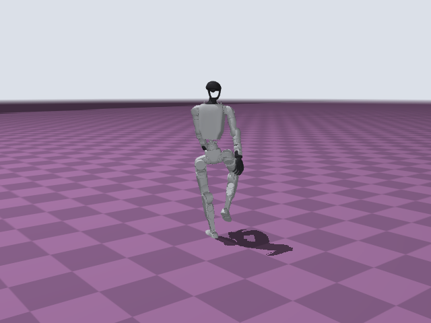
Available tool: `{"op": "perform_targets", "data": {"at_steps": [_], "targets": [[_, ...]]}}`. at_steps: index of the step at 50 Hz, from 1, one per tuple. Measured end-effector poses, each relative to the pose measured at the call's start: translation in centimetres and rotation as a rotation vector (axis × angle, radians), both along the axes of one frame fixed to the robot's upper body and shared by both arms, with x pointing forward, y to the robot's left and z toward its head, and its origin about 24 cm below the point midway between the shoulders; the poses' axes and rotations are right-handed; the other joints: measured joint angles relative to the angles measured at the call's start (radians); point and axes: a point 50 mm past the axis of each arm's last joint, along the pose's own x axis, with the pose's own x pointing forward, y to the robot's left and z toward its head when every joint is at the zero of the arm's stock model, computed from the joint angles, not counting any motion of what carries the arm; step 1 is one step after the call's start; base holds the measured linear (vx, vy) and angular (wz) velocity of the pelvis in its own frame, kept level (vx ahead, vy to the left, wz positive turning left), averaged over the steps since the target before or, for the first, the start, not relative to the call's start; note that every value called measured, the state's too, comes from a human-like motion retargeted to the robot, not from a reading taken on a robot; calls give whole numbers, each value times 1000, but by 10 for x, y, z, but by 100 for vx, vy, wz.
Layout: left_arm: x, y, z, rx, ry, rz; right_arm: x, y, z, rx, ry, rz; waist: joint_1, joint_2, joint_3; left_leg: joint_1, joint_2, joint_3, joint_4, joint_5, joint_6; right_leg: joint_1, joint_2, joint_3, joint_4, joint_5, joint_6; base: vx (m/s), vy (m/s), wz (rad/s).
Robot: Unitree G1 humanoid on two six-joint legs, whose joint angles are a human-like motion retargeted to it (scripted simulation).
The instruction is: In place motions
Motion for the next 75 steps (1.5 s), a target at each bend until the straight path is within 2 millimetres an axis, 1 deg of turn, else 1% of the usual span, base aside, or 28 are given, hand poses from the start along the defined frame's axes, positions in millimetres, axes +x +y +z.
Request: {"op": "perform_targets", "data": {"at_steps": [3, 7, 9, 12, 15, 17, 19, 21, 23, 25, 28, 32, 38, 40, 43, 45, 46, 48, 50, 53, 55, 59, 63, 68, 70, 72, 73, 75], "targets": [[14, -1, 15, 80, -106, -26, -31, 2, 8, -80, 42, -93, 21, -10, -26, 7, -5, -12, -11, 3, -6, 39, -24, -18, -42, -17, -7, 10, -13, 18], [-9, 3, -6, 124, -14, -55, -37, 11, 8, -56, 87, -100, 84, -39, -61, 46, -20, 45, -27, -11, -22, 234, 31, -1, -274, 8, 7, 14, -10, -58], [-39, 4, -29, 108, 108, -39, -23, 17, 1, -15, 59, -53, 116, -45, -85, 59, -23, 78, -22, -29, -33, 361, 87, 18, -464, 32, 29, 24, -9, -82], [-109, 6, -68, 71, 362, 35, 8, 28, -11, 63, -9, 87, 138, -54, -131, 60, -36, 112, 34, -74, -40, 603, 159, 10, -852, 39, 84, 37, -9, -37], [-206, 13, -95, 44, 681, 176, 55, 47, -24, 154, -83, 342, 149, -98, -161, 38, -60, 174, 214, -91, -21, 842, 134, -214, -1214, -178, 90, 44, -14, -49], [-284, 25, -97, 18, 961, 266, 119, 85, -33, 333, -219, 581, 221, -152, -214, -219, 57, 244, 700, 80, 32, 816, 98, -183, -1329, -96, 109, 16, -15, -137], [-333, 27, -89, -17, 1156, 336, 190, 128, -28, 528, -432, 787, 296, -158, -188, -459, 135, 145, 984, 175, 66, 764, 119, -43, -1337, -73, 117, -23, -13, -139], [-371, 27, -79, -66, 1277, 432, 256, 169, -4, 675, -657, 1034, 367, -188, -114, -586, 193, 112, 1201, 94, 67, 762, 111, -32, -1340, -43, 101, -26, -5, -157], [-407, 22, -68, -161, 1357, 534, 320, 211, 42, 756, -907, 1352, 435, -226, -38, -680, 309, 147, 1410, 24, 67, 772, 98, 2, -1330, -35, 74, -9, 0, -182], [-434, 14, -57, -205, 1414, 609, 355, 242, 87, 710, -1127, 1587, 467, -259, -18, -804, 309, 142, 1536, -16, 66, 752, 72, 51, -1325, -17, 65, 4, 13, -102], [-461, 8, -45, -196, 1462, 699, 378, 264, 126, 562, -1378, 1705, 499, -277, -31, -887, 331, 163, 1609, -40, 65, 731, 47, 67, -1313, -10, 61, 13, 7, -41], [-460, 3, -46, -206, 1457, 790, 387, 277, 143, 568, -1471, 1699, 496, -260, -31, -846, 332, 171, 1578, -33, 64, 733, 50, 69, -1311, -11, 61, 0, 3, 13], [-405, 13, -70, -199, 1301, 667, 345, 245, 77, 652, -1210, 1518, 380, -190, -126, -520, 98, 97, 1109, 40, -1, 768, 80, -51, -1325, -55, 94, 7, 3, 97], [-375, 15, -80, -181, 1226, 595, 312, 218, 42, 638, -1049, 1457, 335, -177, -151, -324, -26, 55, 786, 105, -29, 780, 84, -82, -1296, -85, 87, 10, 2, 78], [-329, 19, -90, -89, 1114, 512, 247, 165, -6, 601, -750, 1323, 294, -154, -155, 13, -112, 155, 290, -74, -70, 793, 100, -134, -1190, -114, 48, 1, 7, 62], [-290, 18, -95, -33, 1025, 467, 195, 122, -26, 568, -505, 1212, 218, -91, -175, 96, -94, 200, 91, -131, -25, 738, 98, -241, -1038, -9, 28, -21, 12, 106], [-251, 19, -96, -31, 927, 432, 174, 98, -30, 533, -381, 1137, 214, -63, -162, 57, -64, 162, 71, -124, -38, 617, 58, -224, -838, 99, 15, -56, 19, 46], [-180, 18, -89, -41, 732, 345, 137, 61, -30, 467, -206, 973, 145, -47, -97, 34, -55, 69, 47, -98, -44, 394, 50, -71, -501, 179, 18, -66, 26, 109], [-99, 20, -65, -75, 480, 192, 94, 26, -22, 394, -66, 740, 85, -42, -14, 38, -45, 89, 51, -80, -28, 245, -54, -61, -187, 80, -47, -47, 23, 136], [-30, 25, -27, -29, 220, 55, 38, 10, -10, 320, 29, 469, -23, -4, 41, 4, 11, 12, 51, -40, -25, 67, -37, -22, 29, 21, -13, -26, 2, 117], [-3, 27, -6, 55, 90, 38, 2, 4, -1, 261, 73, 335, -68, 24, 24, -26, 33, -37, 41, -23, -29, -29, -3, -4, 83, -1, 28, -5, -14, 93], [29, 31, 29, 193, -149, 9, -55, 7, 16, 152, 137, 117, -47, 21, -24, -22, 33, -58, 12, -19, -35, -46, -14, -11, 72, -33, 18, 11, -14, 23], [24, 31, 25, 231, -161, -16, -65, 13, 18, 125, 159, 69, 20, -21, -58, 22, 5, 3, -11, -41, -38, 102, 30, 19, -103, -10, 20, 11, -10, -62], [-54, 24, -40, 146, 172, 16, -15, 27, -5, 257, 65, 276, 99, -43, -129, 52, -26, 95, 20, -106, -58, 494, 164, 45, -692, 121, 96, 26, -4, -78], [-108, 17, -68, 95, 378, 33, 18, 37, -15, 333, 6, 399, 104, -61, -149, 42, -52, 113, 104, -139, -47, 682, 206, 36, -998, 1, 146, 39, -8, -26], [-168, 18, -88, 61, 593, 108, 61, 54, -26, 380, -78, 566, 142, -92, -166, -42, -14, 194, 367, -98, -21, 813, 142, -221, -1178, -162, 70, 38, -11, -85], [-195, 20, -93, 46, 689, 148, 87, 66, -30, 397, -140, 649, 157, -112, -186, -136, 33, 222, 566, -27, -10, 803, 124, -235, -1226, -142, 60, 19, -8, -140], [-255, 24, -97, 11, 891, 255, 170, 104, -31, 454, -384, 844, 300, -135, -167, -389, 191, 203, 967, 155, 67, 745, 158, 7, -1224, -127, 62, -8, -5, -219]]}}
